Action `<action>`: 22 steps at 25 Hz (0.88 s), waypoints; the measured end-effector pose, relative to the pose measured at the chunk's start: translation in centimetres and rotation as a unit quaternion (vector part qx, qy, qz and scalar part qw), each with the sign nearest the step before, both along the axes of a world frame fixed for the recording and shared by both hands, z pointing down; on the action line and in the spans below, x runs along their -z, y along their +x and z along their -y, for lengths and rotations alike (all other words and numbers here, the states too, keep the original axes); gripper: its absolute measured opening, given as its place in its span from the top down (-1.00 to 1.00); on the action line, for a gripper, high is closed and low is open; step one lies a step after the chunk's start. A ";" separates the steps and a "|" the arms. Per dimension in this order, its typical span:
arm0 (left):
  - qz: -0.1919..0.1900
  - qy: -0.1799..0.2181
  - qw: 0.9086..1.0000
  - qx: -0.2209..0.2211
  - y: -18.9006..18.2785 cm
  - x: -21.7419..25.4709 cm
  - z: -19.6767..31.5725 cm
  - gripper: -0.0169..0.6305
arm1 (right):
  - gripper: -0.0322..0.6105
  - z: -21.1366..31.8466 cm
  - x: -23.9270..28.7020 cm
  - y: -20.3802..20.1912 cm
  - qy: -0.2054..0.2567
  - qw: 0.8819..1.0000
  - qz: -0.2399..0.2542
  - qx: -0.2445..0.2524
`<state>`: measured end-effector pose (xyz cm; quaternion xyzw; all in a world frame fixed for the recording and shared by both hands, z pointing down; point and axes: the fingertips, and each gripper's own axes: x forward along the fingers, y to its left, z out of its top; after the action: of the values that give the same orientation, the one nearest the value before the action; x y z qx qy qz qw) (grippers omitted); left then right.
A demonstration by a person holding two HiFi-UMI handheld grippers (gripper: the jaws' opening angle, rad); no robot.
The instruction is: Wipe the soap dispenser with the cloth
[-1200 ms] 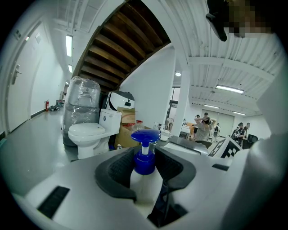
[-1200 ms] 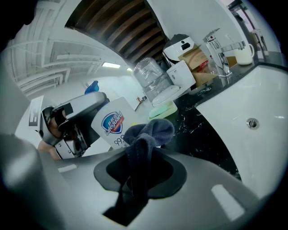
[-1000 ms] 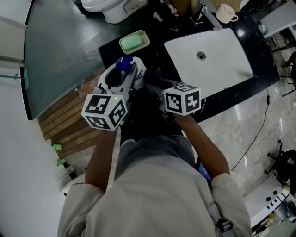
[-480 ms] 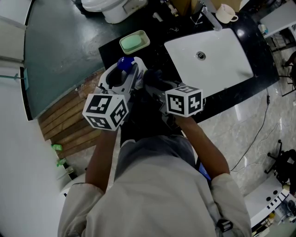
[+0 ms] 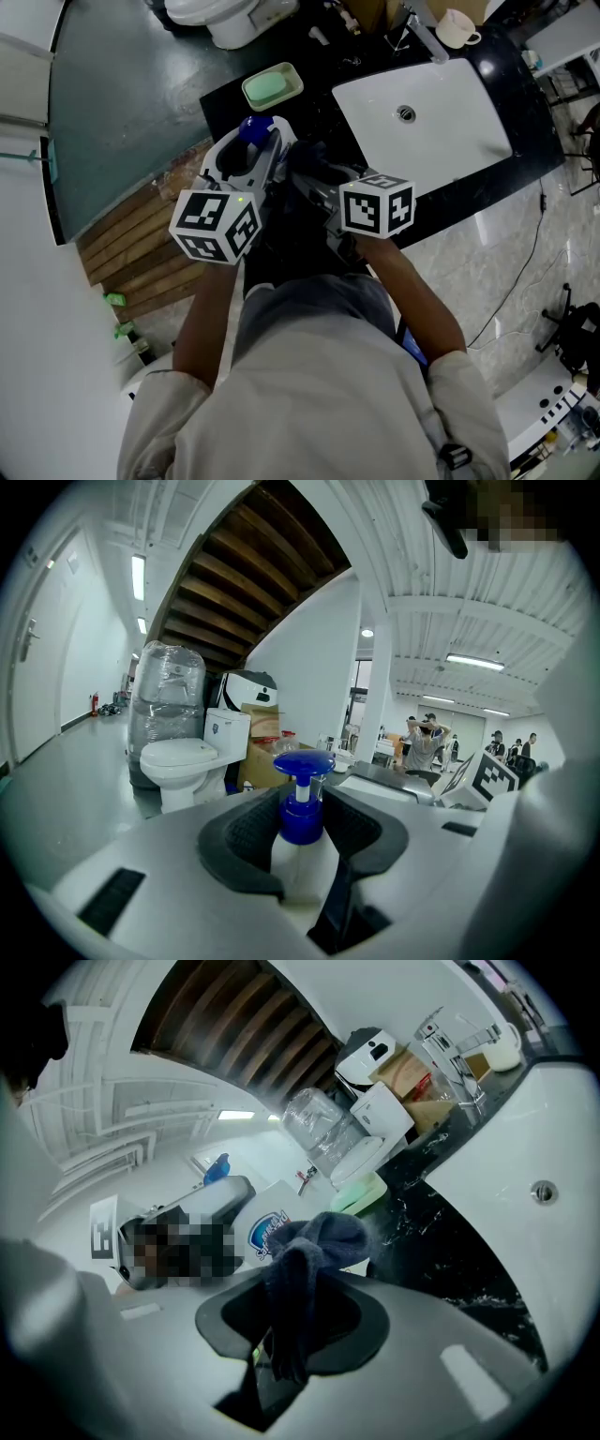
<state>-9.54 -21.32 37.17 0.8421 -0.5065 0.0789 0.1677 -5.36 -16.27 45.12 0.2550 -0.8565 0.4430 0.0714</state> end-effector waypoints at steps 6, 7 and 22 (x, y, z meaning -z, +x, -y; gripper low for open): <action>0.002 0.001 1.000 -0.001 0.1 -0.1 0.2 0.51 | 0.66 0.1 0.5 0.0 0.003 1.000 0.005 0.008; 0.002 0.001 1.000 -0.002 0.1 -0.1 0.2 0.51 | 0.66 0.2 0.7 0.0 0.004 1.000 0.007 0.009; 0.002 0.001 1.000 -0.006 0.3 -0.1 0.2 0.51 | 0.66 0.5 3.1 0.0 0.015 0.999 0.031 0.017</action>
<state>-9.21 -21.51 37.23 0.8454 -0.5015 0.0808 0.1651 -5.33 -16.76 42.07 0.2274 -0.8691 0.4367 0.0484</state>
